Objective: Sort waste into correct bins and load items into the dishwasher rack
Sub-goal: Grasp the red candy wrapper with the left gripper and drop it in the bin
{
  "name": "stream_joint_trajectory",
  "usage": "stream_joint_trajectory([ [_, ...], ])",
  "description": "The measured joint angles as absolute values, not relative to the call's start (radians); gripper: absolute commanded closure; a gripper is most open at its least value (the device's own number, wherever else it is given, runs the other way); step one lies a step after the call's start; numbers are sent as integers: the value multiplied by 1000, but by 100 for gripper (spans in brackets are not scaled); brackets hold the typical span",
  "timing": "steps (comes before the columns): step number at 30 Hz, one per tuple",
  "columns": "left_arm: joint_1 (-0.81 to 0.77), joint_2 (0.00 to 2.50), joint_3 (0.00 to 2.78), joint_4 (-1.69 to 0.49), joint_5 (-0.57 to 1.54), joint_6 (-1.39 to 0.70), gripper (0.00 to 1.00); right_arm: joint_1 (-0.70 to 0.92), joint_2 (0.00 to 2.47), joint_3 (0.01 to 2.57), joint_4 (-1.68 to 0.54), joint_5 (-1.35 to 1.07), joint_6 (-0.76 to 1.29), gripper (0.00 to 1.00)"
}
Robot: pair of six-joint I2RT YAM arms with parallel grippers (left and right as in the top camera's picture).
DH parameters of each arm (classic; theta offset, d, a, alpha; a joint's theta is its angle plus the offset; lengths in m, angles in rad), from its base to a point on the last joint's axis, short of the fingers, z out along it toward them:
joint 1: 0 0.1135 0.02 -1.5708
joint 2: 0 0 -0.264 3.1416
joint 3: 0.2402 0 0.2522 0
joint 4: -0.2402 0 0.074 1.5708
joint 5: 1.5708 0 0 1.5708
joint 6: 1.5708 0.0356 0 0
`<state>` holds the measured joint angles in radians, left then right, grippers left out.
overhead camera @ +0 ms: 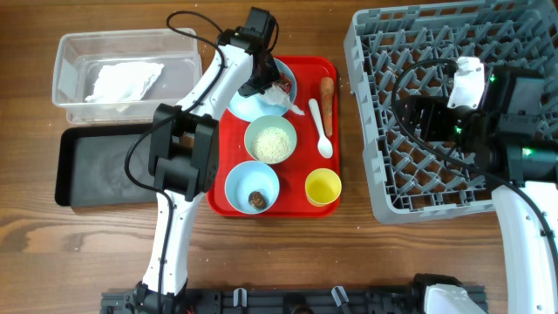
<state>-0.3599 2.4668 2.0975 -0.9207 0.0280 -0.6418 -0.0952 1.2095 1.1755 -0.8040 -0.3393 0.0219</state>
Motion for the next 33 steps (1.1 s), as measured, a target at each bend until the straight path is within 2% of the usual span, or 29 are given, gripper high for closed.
stream_joint_trajectory([
  [5, -344, 2432, 2095, -953, 37, -642, 96, -95, 1209, 1176, -804, -339, 22, 0],
  [9, -268, 2200, 2086, -962, 47, -642, 96, -95, 1209, 1176, -804, -339, 22, 0],
  [11, -196, 2054, 2088, -969, 50, -641, 96, -95, 1209, 1176, -804, -339, 22, 0],
  [14, -65, 1961, 2099, -1016, 22, -641, 96, -95, 1209, 1176, -804, -339, 22, 0],
  [19, 103, 2031, 2098, -1069, -72, -611, 96, -95, 1209, 1176, -804, -339, 22, 0],
  [20, 120, 2057, 2098, -1061, -94, -604, 87, -95, 1209, 1176, -804, -339, 22, 0],
  [21, 132, 2080, 2098, -1052, -109, -603, 64, -95, 1209, 1176, -804, -339, 22, 0],
  [22, 140, 2104, 2098, -1045, -121, -604, 46, -95, 1209, 1176, -804, -339, 22, 0],
  [23, 145, 2124, 2098, -1043, -128, -595, 22, -95, 1209, 1176, -804, -339, 22, 0],
  [24, 147, 2140, 2098, -1044, -134, -591, 11, -95, 1209, 1176, -804, -339, 22, 0],
  [26, 151, 2177, 2097, -1044, -138, -586, 6, -95, 1209, 1176, -804, -339, 22, 0],
  [33, 151, 2172, 2096, -1048, -138, -584, 5, -95, 1209, 1176, -799, -339, 22, 0],
])
